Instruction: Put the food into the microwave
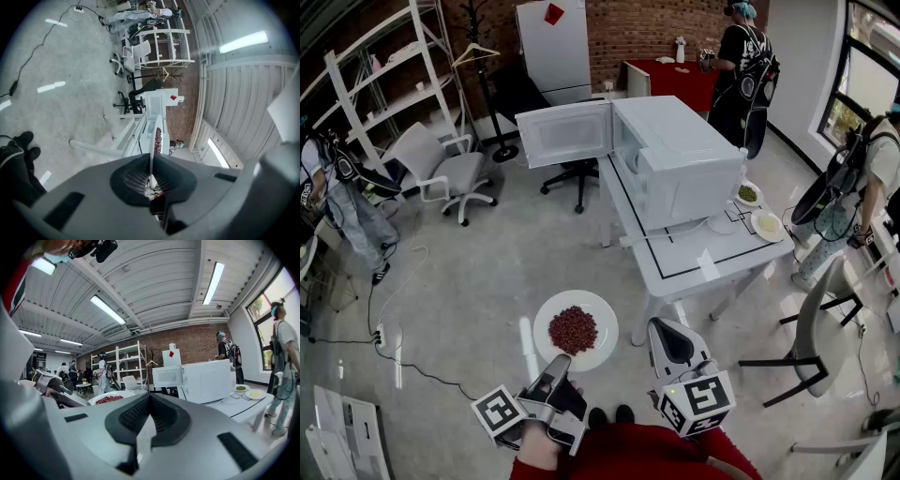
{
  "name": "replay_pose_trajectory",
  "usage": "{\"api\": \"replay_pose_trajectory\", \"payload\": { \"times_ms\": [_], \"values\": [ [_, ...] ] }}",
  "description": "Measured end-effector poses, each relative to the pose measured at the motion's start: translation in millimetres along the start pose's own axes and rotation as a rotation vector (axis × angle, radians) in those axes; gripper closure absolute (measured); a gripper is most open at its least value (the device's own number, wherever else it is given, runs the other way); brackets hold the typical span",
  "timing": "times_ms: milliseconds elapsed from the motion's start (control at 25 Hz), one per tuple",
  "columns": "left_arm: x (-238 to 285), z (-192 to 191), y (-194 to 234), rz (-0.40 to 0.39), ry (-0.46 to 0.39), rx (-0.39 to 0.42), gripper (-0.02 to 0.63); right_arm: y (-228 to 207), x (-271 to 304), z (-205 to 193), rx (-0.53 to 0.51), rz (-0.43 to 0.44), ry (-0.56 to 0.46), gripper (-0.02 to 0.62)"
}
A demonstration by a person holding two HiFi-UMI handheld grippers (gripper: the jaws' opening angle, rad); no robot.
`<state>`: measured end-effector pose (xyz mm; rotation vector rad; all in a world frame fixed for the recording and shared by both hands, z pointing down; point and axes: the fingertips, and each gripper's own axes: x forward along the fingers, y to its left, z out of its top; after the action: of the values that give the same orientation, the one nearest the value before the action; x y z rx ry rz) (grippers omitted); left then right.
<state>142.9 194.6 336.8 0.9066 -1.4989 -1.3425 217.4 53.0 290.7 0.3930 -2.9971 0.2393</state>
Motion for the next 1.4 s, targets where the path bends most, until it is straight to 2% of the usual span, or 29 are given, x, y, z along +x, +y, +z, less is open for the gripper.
{"api": "replay_pose_trajectory", "payload": {
  "times_ms": [480,800,1400],
  "values": [
    [5.3,-5.1,6.0,-0.005,0.001,-0.015,0.588,-5.3,0.2,-5.9,0.0,0.012,-0.001,0.583],
    [6.2,-7.4,1.9,-0.016,-0.017,-0.018,0.588,1.4,-1.4,-3.1,0.001,0.079,-0.013,0.581],
    [20.7,-3.3,-11.1,-0.033,-0.058,0.021,0.587,-24.2,-8.5,8.6,-0.022,0.045,-0.031,0.581]
  ]
}}
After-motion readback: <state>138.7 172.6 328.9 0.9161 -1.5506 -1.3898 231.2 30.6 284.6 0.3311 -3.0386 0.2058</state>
